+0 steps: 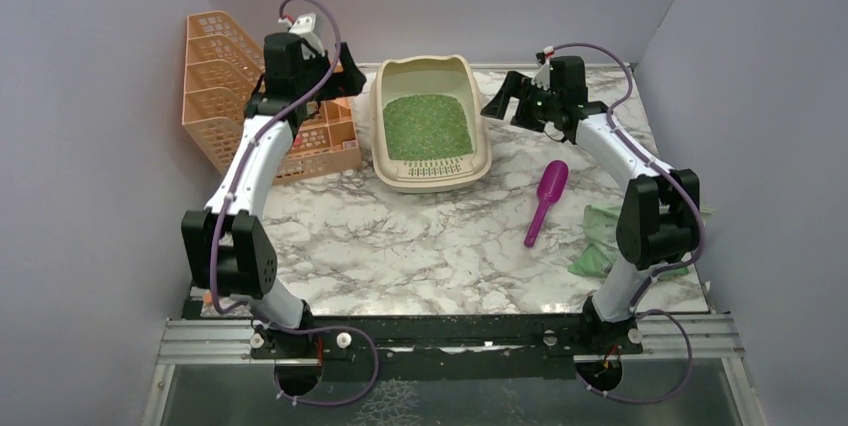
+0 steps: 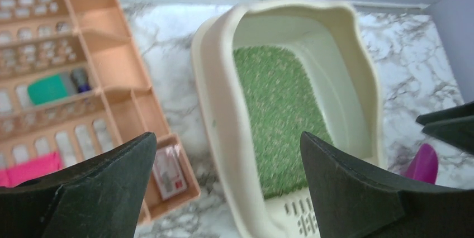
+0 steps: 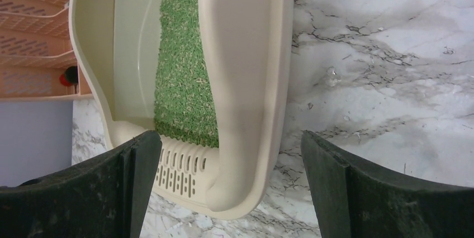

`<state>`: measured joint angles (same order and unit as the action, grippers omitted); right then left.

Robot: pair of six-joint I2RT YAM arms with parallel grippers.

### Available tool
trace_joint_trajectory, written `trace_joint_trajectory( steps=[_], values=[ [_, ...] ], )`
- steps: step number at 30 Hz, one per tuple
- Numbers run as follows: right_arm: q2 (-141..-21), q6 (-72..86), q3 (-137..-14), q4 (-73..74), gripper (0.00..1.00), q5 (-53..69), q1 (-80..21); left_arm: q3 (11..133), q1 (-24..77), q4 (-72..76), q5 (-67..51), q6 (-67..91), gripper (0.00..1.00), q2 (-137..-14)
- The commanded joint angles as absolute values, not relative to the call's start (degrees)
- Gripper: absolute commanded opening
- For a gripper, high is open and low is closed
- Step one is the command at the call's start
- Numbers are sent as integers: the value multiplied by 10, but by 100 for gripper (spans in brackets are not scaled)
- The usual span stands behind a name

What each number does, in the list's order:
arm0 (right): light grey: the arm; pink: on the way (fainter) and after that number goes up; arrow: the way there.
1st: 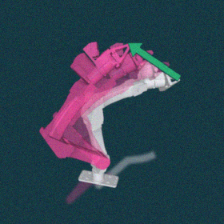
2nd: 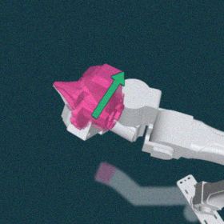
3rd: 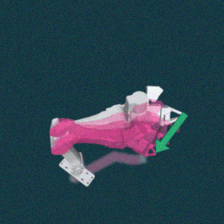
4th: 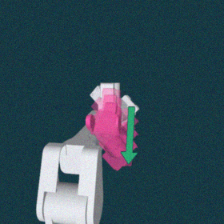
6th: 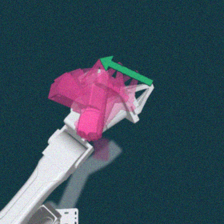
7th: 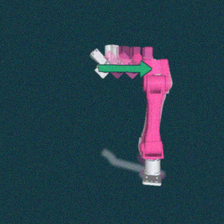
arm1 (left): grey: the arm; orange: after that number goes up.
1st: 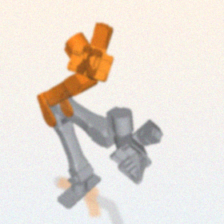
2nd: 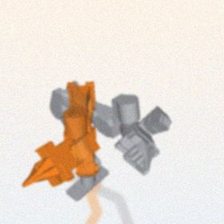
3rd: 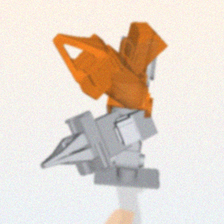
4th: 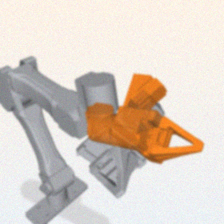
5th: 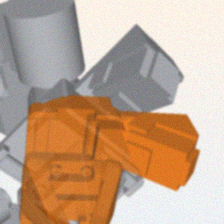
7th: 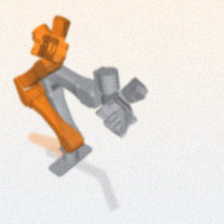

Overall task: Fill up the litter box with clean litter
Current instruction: Move the litter box to the center of the board.

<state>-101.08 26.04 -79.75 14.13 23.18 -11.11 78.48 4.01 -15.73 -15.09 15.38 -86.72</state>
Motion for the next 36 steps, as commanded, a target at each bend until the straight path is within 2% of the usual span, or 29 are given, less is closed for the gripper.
trace_joint_trajectory(
  steps=[1,5,9,14,22,29,33,36],
  values=[
    [-1003,291,-790,125,100,196,-107,960,61,-150,-179,159,98,-999],
    [-1016,291,-799,103,100,205,-107,1115,63,-157,-211,178,97,-1143],
    [-1049,279,-851,153,100,235,-106,1270,63,-159,-268,197,97,-1276],
    [-1037,286,-813,120,100,252,-107,1416,65,-120,-317,256,96,-1404],
    [-1062,276,-820,133,100,267,-106,1417,67,-5,-322,305,98,-1462],
    [-1107,286,-838,101,100,343,-107,1431,68,20,-363,329,98,-1514],
    [-1131,291,-854,88,100,384,-107,1402,82,2,-394,278,96,-1525],
    [-1141,283,-858,97,100,402,-107,1376,90,-26,-403,252,90,-1520]
  ],
)
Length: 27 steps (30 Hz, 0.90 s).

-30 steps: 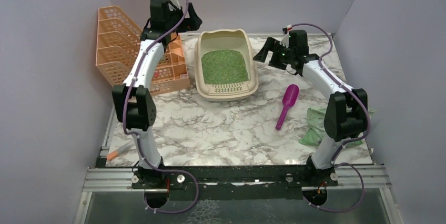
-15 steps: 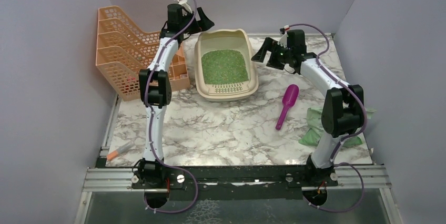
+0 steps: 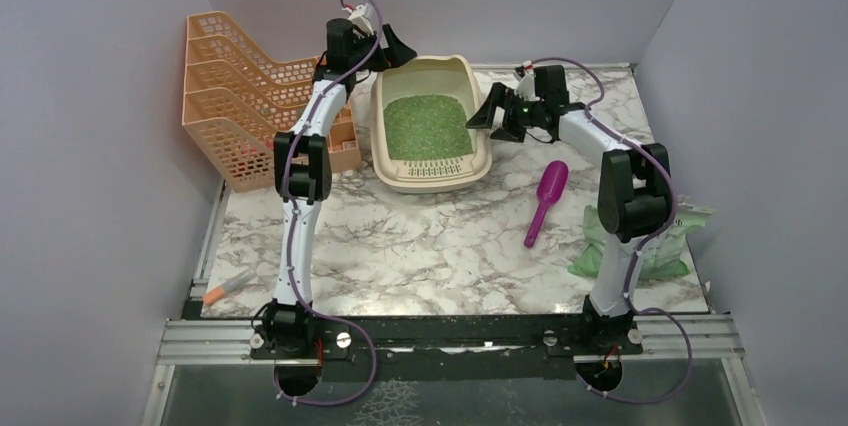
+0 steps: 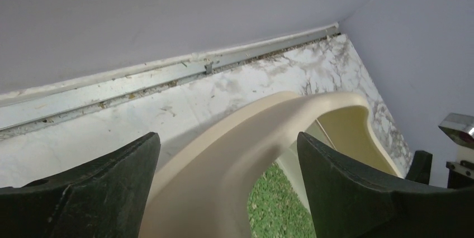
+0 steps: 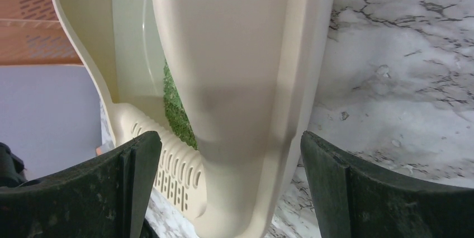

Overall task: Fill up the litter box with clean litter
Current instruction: Move the litter box to the center of the board.

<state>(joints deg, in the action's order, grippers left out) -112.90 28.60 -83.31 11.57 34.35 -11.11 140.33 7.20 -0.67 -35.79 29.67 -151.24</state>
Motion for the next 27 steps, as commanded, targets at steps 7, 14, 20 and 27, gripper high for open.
trace_joint_trajectory(
  steps=[7,14,20,27],
  values=[
    [-1109,247,-809,111,91,444,-107,1306,99,-61,-422,210,64,-1477],
    [-1053,234,-727,109,86,452,-108,1228,122,-134,-419,144,61,-1417],
    [-1004,229,-667,119,85,457,-109,1146,135,-174,-408,103,57,-1374],
    [-900,218,-539,131,84,453,-132,989,168,-189,-363,50,54,-1273]
  ],
)
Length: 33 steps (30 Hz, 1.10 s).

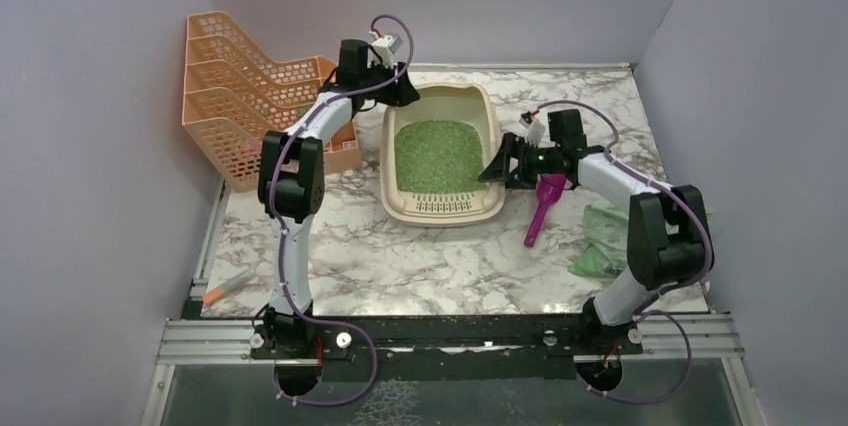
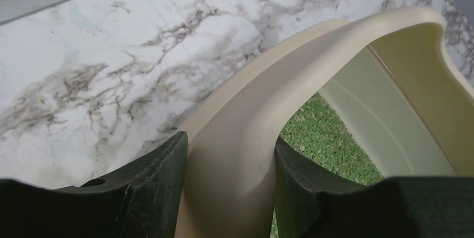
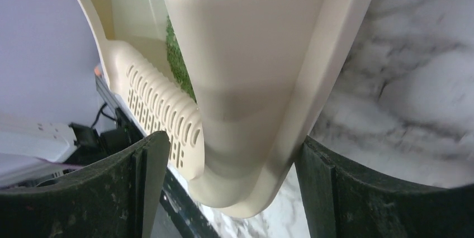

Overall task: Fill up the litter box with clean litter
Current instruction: Move the litter box to the center of the board.

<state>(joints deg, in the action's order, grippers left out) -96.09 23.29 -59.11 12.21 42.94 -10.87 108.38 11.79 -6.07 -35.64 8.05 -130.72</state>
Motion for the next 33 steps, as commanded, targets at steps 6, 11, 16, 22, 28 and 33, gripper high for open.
trace_joint_trajectory(
  steps=[6,11,16,22,28,33],
  values=[
    [-794,209,-466,195,86,393,-140,819,202,-169,-292,44,52,-1158],
    [-724,216,-444,220,96,278,-140,723,212,-143,-249,49,56,-1089],
    [-745,195,-483,221,100,218,-141,709,212,-142,-222,39,75,-1049],
    [-813,167,-519,218,99,287,-140,724,212,-124,-218,55,89,-1003],
    [-852,153,-543,212,95,290,-155,715,206,-125,-140,77,95,-948],
    [-875,165,-568,215,95,261,-193,676,194,-121,-72,88,99,-878]
  ],
)
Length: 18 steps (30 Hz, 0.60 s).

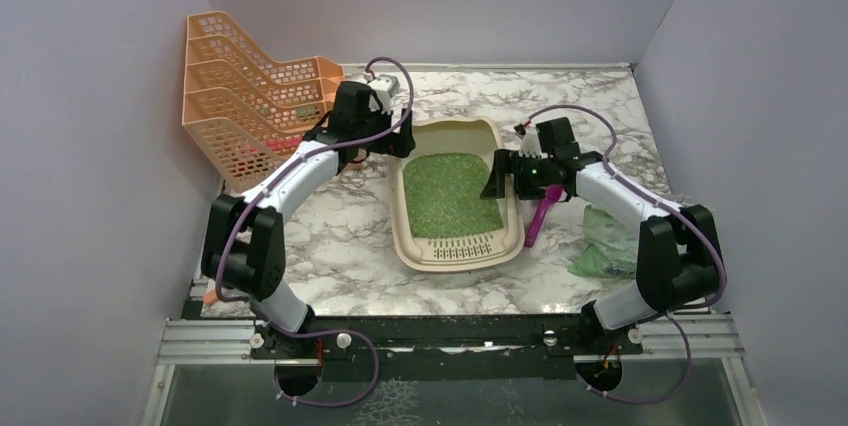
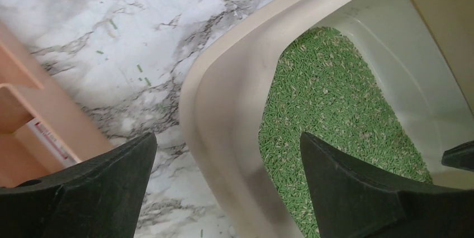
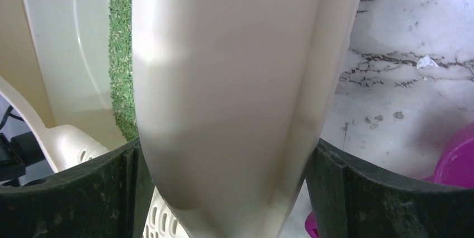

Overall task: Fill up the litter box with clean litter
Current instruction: Move the litter box to the center of the board.

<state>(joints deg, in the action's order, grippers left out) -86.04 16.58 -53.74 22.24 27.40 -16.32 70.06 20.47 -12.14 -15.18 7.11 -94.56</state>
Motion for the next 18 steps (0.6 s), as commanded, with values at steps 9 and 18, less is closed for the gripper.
trace_joint_trajectory(
  steps=[9,18],
  values=[
    [-931,221,-610,216,96,190,-289,655,153,-144,-53,84,98,-779],
    [-917,351,-578,158,98,173,-361,661,149,-175,-67,81,98,-751]
  ],
)
